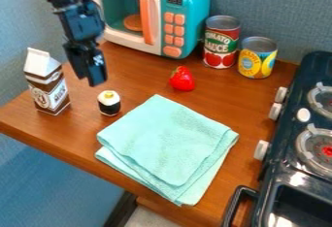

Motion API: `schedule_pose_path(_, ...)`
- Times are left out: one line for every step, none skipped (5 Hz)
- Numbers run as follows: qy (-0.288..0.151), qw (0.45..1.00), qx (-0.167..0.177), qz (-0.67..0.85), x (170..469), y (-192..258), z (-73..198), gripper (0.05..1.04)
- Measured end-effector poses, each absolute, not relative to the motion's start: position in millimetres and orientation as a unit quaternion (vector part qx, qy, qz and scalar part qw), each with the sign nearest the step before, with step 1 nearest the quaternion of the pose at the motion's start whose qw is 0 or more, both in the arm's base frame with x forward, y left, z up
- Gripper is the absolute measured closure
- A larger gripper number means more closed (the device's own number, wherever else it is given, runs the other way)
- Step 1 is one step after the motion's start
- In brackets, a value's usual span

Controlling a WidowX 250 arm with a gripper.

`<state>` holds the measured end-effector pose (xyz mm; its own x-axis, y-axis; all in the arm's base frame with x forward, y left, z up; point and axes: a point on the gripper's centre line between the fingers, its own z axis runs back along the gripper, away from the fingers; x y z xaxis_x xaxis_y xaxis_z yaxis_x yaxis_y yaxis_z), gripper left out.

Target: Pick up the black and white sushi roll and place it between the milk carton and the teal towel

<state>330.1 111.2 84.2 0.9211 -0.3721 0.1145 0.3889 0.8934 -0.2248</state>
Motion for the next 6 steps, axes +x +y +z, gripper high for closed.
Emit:
schedule_pose_path(-0.057, 0.975, -0.108, -0.184, 326, 122, 106, 0.085)
schedule_pose_path(-0.058, 0.986, -0.065, -0.145, 333, 139, 125, 0.085)
schedule_pose_path(-0.079, 0.990, -0.026, -0.110, 342, 161, 148, 0.085)
schedule_pose_path(-0.070, 0.995, -0.006, -0.071, 348, 180, 155, 0.085)
schedule_pose_path(-0.043, 0.999, 0.018, -0.015, 352, 195, 152, 0.085)
schedule_pose_path(0.009, 0.999, 0.040, 0.015, 341, 204, 141, 0.085)
